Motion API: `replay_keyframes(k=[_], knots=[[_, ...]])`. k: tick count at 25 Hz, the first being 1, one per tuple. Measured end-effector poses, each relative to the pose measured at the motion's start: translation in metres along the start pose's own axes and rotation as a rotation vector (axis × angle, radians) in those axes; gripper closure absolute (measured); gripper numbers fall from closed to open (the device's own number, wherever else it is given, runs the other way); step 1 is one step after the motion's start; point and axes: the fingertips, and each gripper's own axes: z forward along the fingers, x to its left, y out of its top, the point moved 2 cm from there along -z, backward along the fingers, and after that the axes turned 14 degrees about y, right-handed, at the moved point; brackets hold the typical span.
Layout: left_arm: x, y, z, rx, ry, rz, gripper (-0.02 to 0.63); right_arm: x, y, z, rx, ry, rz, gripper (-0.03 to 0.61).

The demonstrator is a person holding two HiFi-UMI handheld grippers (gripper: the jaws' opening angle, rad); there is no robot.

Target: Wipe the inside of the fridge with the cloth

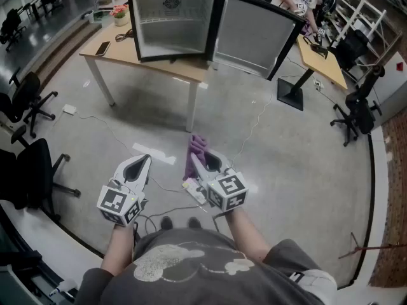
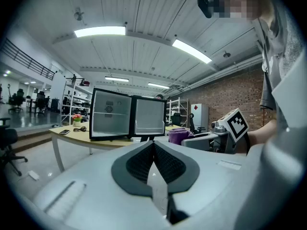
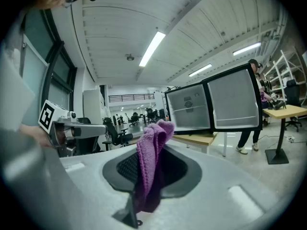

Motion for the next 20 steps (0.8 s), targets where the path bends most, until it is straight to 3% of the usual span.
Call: replay_keyframes(k=[20], knots=[[-0.026,-0.022,-0.019,0.037,0.083,-0.022,0.597,-0.003,-0.023,-0.027,0.044,0.098,-0.001,0.505]])
